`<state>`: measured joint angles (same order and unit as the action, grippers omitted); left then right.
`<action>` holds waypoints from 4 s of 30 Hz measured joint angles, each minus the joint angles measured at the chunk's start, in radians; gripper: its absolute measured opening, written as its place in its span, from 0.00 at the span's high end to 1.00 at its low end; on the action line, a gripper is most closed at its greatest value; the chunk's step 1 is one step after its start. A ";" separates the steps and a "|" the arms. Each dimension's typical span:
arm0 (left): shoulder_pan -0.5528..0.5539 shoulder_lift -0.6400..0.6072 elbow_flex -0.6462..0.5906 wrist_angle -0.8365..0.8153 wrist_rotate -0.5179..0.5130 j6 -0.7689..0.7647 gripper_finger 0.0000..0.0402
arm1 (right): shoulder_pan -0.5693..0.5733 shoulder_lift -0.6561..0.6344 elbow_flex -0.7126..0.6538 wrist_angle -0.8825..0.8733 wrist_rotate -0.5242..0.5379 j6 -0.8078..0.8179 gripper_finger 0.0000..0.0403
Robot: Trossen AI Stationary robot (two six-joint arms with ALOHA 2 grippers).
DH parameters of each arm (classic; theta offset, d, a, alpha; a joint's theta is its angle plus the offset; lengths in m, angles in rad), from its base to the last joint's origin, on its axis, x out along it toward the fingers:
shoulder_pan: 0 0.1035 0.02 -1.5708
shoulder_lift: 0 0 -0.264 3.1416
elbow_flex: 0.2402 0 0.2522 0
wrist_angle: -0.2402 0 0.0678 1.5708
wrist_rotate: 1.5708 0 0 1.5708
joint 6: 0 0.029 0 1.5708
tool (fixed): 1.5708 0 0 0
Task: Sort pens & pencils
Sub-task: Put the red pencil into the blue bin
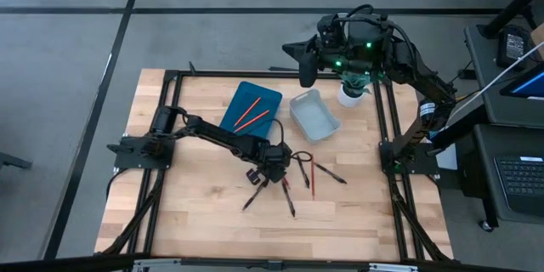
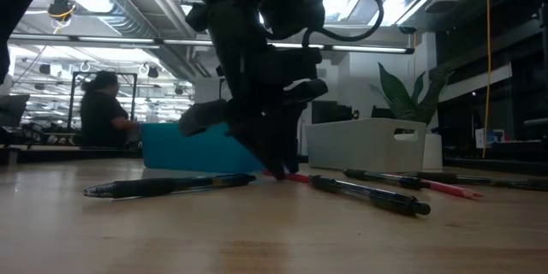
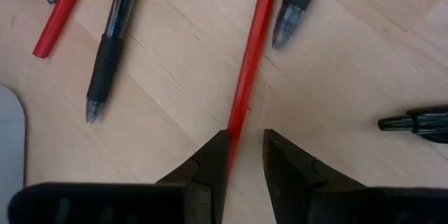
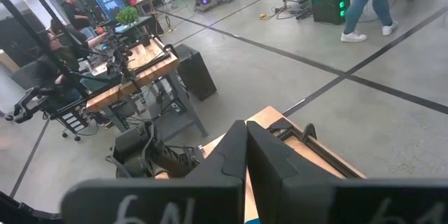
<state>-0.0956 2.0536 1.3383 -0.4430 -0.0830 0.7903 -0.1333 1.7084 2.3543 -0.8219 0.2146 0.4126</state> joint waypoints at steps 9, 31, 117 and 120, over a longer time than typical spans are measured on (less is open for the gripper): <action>0.020 0.012 0.047 -0.015 -0.008 0.005 0.80 | 0.000 0.000 0.000 0.000 0.000 -0.002 0.97; 0.032 0.044 0.042 -0.032 0.035 0.003 0.80 | 0.000 0.000 0.000 0.002 0.001 -0.002 0.97; -0.025 -0.090 0.379 -0.483 -0.164 -0.267 0.97 | -0.001 0.000 0.000 0.003 0.028 0.002 0.97; -0.019 -0.090 0.405 -0.523 -0.185 -0.266 0.97 | -0.001 0.000 0.000 0.003 0.028 0.003 0.97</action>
<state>-0.1149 1.9633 1.7436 -0.9663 -0.2677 0.5240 -0.1345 1.7084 2.3543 -0.8188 0.2424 0.4152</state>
